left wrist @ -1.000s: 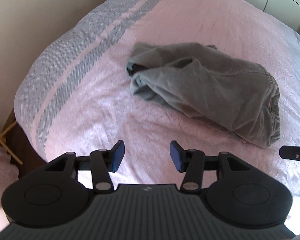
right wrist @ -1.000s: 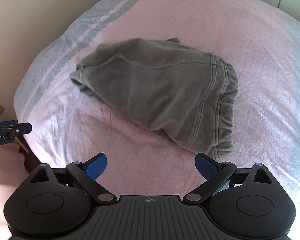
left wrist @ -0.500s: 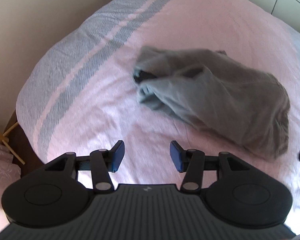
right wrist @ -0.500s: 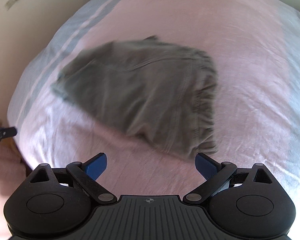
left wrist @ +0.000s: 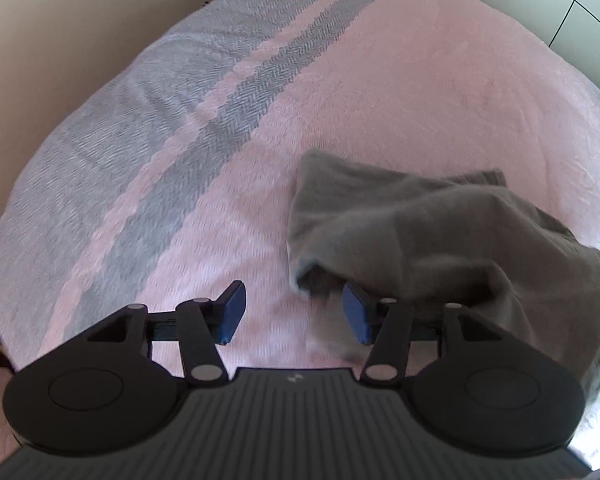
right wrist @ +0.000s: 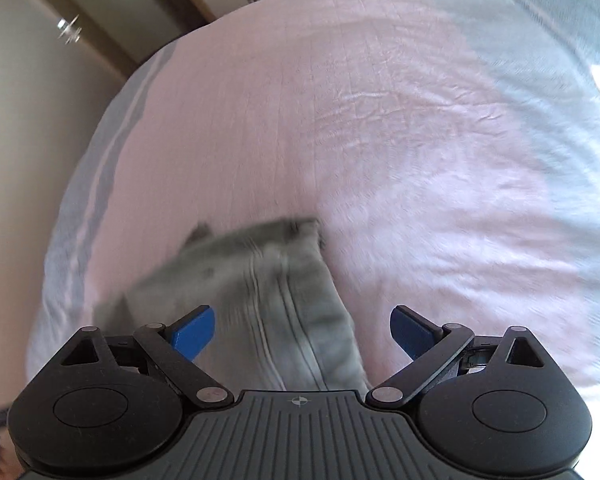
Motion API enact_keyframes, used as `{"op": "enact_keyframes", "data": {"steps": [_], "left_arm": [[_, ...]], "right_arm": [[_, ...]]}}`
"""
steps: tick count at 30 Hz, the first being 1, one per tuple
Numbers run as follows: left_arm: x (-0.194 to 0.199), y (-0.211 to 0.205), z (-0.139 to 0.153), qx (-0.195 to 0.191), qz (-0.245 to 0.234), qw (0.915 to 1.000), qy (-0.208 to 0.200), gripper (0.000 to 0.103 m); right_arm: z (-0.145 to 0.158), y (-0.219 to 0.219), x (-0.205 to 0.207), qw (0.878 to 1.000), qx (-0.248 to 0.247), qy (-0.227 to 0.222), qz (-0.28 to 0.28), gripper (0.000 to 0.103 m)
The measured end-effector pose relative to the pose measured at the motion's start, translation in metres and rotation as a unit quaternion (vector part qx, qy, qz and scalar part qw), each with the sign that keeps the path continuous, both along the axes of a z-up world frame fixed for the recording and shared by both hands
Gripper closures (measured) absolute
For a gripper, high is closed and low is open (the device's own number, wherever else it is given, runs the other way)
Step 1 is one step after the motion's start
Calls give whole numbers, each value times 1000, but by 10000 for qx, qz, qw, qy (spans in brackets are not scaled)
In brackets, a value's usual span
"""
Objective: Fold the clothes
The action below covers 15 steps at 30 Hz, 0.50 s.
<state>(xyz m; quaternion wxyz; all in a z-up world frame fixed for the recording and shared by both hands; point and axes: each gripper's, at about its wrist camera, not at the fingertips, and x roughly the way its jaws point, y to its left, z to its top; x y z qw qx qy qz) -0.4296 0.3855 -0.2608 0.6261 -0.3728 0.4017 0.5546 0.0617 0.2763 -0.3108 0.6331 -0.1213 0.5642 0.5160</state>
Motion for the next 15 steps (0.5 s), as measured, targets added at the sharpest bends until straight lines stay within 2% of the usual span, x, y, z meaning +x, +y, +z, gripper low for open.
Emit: {"op": "enact_keyframes", "data": {"steps": [3, 6, 8, 9, 13, 15], "left_arm": [[-5, 41, -23, -36, -154, 9998, -148, 53], [-6, 80, -53, -145, -261, 9992, -249, 54], [-5, 105, -72, -244, -352, 9986, -302, 54], [-4, 117, -81, -299, -412, 9981, -333, 54], [4, 154, -118, -595, -672, 9947, -504, 54], [10, 166, -136, -780, -755, 9928, -507, 53]], "right_arm": [[-35, 43, 17, 9986, -226, 435, -200, 6], [-79, 83, 33, 9954, -594, 664, -353, 6], [-105, 106, 43, 9927, -829, 771, -420, 21], [-117, 116, 46, 9912, -928, 840, -439, 21], [-154, 139, 52, 9850, -1197, 1230, -199, 21], [-165, 143, 48, 9830, -1311, 1286, -40, 21]]}}
